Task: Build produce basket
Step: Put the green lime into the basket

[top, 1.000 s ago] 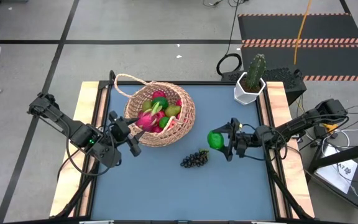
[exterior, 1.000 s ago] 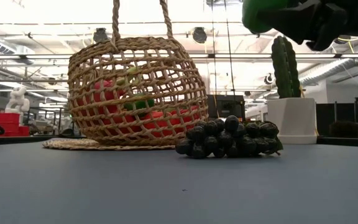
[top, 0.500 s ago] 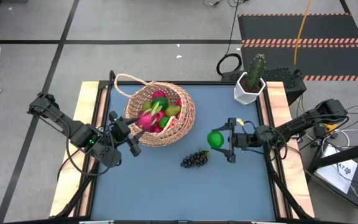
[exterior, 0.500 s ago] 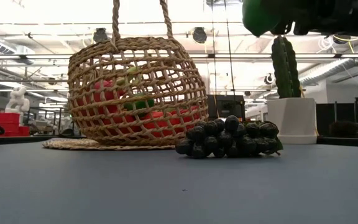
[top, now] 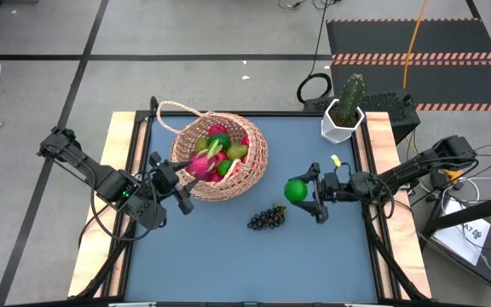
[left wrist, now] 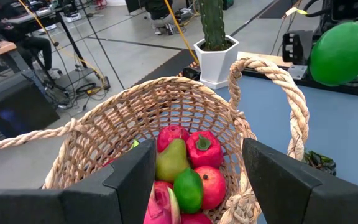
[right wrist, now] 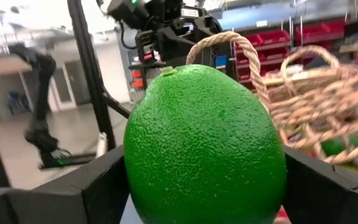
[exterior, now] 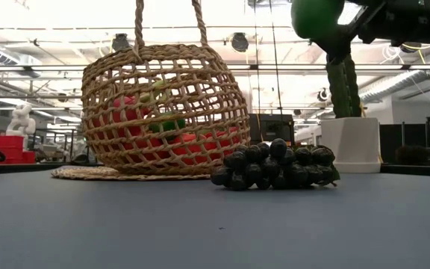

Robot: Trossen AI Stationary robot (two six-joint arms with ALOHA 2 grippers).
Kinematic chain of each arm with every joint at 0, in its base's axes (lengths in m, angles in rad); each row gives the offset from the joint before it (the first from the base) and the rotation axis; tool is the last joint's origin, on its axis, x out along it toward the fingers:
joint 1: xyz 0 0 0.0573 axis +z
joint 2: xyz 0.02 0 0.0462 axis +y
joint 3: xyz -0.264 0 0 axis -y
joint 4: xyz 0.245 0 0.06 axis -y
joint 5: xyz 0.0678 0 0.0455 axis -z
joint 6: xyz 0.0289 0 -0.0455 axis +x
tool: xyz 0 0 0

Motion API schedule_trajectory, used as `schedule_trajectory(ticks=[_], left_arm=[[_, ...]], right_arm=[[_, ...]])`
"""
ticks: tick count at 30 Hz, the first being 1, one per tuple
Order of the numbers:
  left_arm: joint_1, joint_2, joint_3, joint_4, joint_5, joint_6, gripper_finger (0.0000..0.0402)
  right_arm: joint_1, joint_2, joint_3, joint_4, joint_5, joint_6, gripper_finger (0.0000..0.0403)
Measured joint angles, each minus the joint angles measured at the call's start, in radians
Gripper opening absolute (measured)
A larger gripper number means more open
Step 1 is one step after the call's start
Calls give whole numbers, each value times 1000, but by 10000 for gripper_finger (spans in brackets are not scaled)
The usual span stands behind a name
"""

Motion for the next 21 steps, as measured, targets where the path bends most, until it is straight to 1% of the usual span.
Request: schedule_trajectory(ticks=[12,14,21], left_arm=[[0,0,0,5,6,-2,239],[0,0,0,5,6,-2,239],[0,0,0,5,6,-4,239]], right_arm=[[0,0,0,0,0,494,334],[0,0,0,0,0,532,334],[0,0,0,0,0,529,334]])
